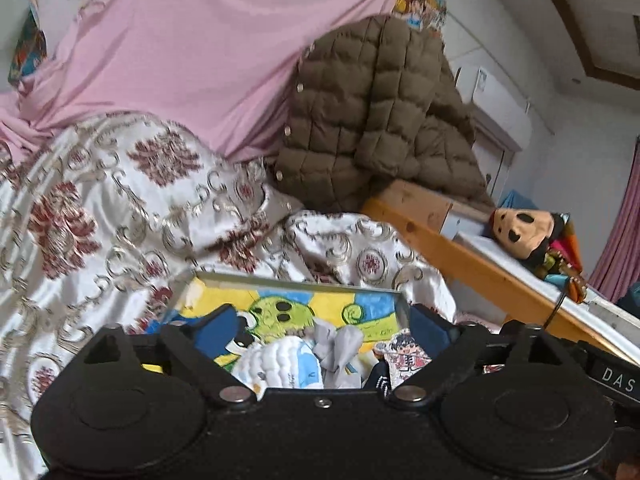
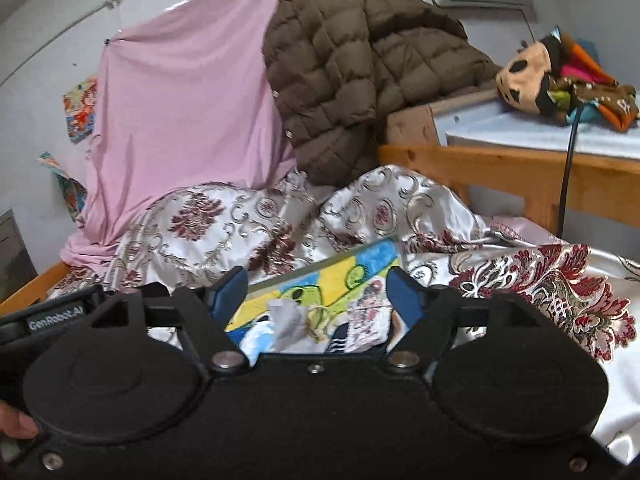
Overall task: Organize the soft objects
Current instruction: 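Open the left gripper over the tray while the right gripper releases the tissue, then move both tools back over the remaining pile of items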
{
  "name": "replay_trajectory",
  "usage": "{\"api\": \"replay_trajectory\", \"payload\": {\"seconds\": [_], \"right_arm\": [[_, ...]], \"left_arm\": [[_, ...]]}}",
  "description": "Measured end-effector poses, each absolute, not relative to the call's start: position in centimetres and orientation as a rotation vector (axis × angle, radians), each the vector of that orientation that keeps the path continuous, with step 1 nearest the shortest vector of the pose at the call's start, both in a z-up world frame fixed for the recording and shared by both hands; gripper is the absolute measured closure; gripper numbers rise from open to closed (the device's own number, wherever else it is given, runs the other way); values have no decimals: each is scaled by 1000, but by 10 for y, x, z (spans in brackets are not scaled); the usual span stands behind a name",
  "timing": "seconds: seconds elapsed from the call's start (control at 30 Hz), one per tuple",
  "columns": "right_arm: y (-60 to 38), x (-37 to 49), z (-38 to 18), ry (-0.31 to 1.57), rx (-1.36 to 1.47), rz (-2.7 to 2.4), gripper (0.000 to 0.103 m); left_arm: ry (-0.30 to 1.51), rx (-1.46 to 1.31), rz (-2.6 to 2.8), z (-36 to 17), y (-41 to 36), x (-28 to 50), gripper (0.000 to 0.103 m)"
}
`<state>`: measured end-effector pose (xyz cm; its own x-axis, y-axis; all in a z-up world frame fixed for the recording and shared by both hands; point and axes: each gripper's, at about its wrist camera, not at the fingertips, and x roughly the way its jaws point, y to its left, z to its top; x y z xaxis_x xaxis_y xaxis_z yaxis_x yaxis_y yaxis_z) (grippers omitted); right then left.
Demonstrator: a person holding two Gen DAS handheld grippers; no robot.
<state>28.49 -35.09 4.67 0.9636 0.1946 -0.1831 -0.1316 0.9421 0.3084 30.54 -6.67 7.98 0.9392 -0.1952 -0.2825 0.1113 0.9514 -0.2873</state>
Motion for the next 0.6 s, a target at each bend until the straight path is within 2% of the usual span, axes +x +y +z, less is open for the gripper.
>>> {"api": "replay_trajectory", "payload": {"seconds": [0.1, 0.17, 0.23, 0.6], "right_arm": [[-341, 269, 51, 206, 288, 184, 20], [-334, 256, 53, 194, 276, 191, 5], [-327, 240, 55, 182, 266, 205, 2], [-292, 146, 48, 124, 190, 231, 1]], "left_arm": [[292, -269, -160, 86, -58, 285, 2], [283, -265, -158, 89, -53, 272, 1], [277, -264, -160, 91, -46, 259, 1], [288, -188, -157, 90, -9, 185, 1]]}}
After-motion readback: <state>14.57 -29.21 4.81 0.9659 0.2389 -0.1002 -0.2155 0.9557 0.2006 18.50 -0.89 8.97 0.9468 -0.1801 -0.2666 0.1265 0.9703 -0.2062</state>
